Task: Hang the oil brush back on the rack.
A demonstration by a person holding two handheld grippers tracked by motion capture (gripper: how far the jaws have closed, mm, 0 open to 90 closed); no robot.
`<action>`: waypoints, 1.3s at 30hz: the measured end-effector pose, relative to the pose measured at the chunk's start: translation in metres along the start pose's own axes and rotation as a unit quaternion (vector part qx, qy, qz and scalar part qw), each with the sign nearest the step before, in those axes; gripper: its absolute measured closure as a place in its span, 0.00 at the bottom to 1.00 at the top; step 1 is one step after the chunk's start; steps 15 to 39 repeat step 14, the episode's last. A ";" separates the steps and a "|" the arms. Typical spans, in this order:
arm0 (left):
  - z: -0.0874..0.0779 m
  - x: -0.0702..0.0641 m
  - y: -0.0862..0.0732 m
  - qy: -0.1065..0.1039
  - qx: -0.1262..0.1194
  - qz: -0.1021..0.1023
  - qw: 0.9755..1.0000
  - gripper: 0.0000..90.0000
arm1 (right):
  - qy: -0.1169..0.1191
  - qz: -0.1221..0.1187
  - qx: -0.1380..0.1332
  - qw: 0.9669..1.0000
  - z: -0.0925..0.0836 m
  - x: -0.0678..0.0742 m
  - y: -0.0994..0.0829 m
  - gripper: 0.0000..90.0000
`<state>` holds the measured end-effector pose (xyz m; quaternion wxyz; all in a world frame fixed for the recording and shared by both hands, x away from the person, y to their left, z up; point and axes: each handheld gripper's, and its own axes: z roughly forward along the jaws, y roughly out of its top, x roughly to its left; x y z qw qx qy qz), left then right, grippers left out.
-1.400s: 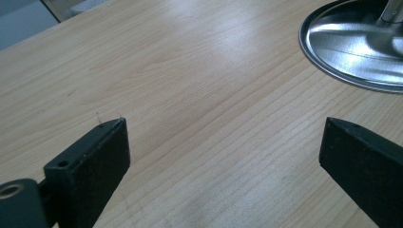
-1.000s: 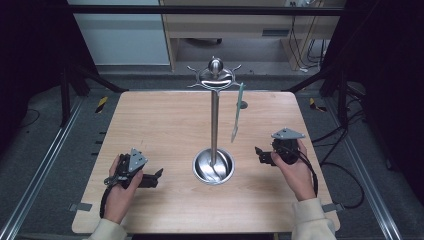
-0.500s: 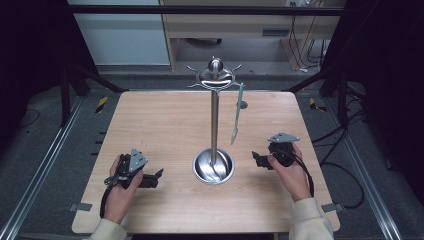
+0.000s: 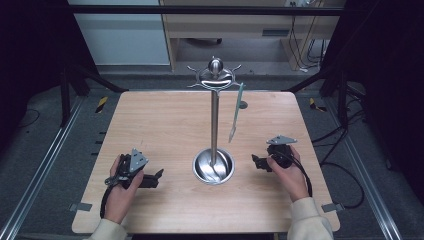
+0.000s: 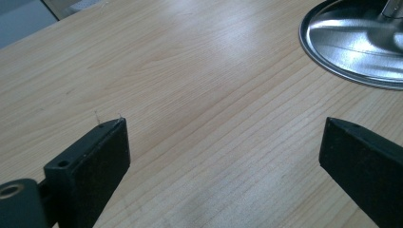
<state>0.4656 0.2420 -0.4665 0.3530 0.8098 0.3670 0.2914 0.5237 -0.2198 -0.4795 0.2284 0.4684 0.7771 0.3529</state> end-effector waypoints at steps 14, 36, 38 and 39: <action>0.000 0.000 0.000 0.001 0.001 0.002 1.000 0.03 | 0.009 -0.003 -0.007 1.000 0.005 0.003 -0.003 0.13; 0.000 0.000 0.000 0.001 0.001 0.002 1.000 0.03 | 0.009 -0.003 -0.007 1.000 0.005 0.003 -0.003 0.13; 0.000 0.000 0.000 0.001 0.001 0.002 1.000 0.03 | 0.009 -0.003 -0.007 1.000 0.005 0.003 -0.003 0.13; 0.000 0.000 0.000 0.001 0.001 0.002 1.000 0.03 | 0.009 -0.003 -0.007 1.000 0.005 0.003 -0.003 0.13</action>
